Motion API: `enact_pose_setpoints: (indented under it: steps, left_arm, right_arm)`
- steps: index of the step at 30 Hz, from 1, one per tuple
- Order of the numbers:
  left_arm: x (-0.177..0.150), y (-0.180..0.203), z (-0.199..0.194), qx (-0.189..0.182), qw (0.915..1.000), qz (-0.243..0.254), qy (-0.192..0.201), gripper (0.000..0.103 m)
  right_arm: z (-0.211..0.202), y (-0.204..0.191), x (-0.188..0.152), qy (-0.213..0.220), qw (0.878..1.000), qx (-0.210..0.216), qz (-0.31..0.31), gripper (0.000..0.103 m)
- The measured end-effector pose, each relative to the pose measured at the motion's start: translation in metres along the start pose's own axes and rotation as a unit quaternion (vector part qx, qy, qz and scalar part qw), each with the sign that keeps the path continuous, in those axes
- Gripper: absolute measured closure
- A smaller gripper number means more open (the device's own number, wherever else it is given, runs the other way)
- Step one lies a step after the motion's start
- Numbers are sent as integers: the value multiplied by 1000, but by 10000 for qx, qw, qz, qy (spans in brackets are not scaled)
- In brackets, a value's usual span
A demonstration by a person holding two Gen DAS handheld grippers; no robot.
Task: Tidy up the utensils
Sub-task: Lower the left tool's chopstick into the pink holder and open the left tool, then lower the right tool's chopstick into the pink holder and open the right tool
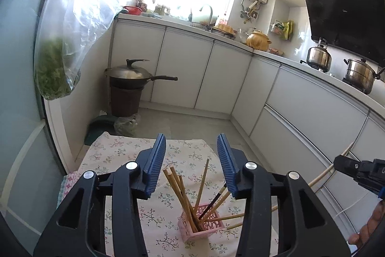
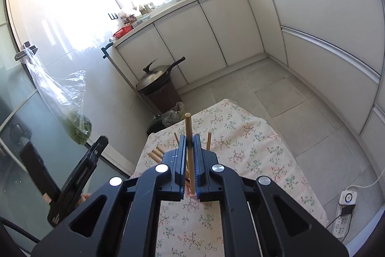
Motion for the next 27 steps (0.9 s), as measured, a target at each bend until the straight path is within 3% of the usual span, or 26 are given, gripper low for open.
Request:
enact_pose_setpoints:
  steps: [5, 11, 13, 15, 17, 20, 22, 23, 25, 27]
  left_arm:
    - [2, -4, 0, 3, 10000, -5, -34, 54]
    - [1, 0, -1, 219, 9996, 163, 9, 48]
    - [1, 3, -11, 427, 9983, 287, 261, 34]
    - [0, 6, -24, 656, 9955, 354, 578, 13]
    - [0, 10, -34, 787, 9936, 383, 717, 7]
    - [-4, 19, -47, 945, 9918, 422, 747, 7]
    - [-8, 26, -54, 951, 9918, 448, 728, 7]
    - [-10, 29, -58, 913, 9923, 432, 720, 7]
    - [-15, 32, -65, 805, 9934, 347, 739, 7]
    - [-24, 38, -69, 862, 9933, 336, 690, 7]
  right_arm:
    - [31, -6, 13, -102, 9997, -219, -57, 97]
    - [85, 0, 4, -173, 9994, -289, 11, 94]
    - [85, 3, 3, -97, 9998, -167, 88, 93]
    - [73, 1, 3, 62, 9999, -103, 40, 92]
    - [57, -4, 1, 221, 9995, -183, -107, 92]
    - [32, -8, -8, 418, 9983, -340, -223, 89]
    - [18, -5, -17, 460, 9978, -438, -204, 70]
    - [13, -3, -22, 466, 9974, -506, -193, 54]
    - [2, 2, -33, 524, 9965, -638, -130, 48]
    - [-8, 8, -45, 580, 9952, -782, -120, 33]
Point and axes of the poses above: each gripper's, at about its wrist camera, not at the fingertips, and z roughly the way its jaws point, y to its right, x to its top, the point moved 2 cm from there along z, roughly the way its jaws point, and after that the axes turned 6 degrees about -y, right-handed, at the moved point
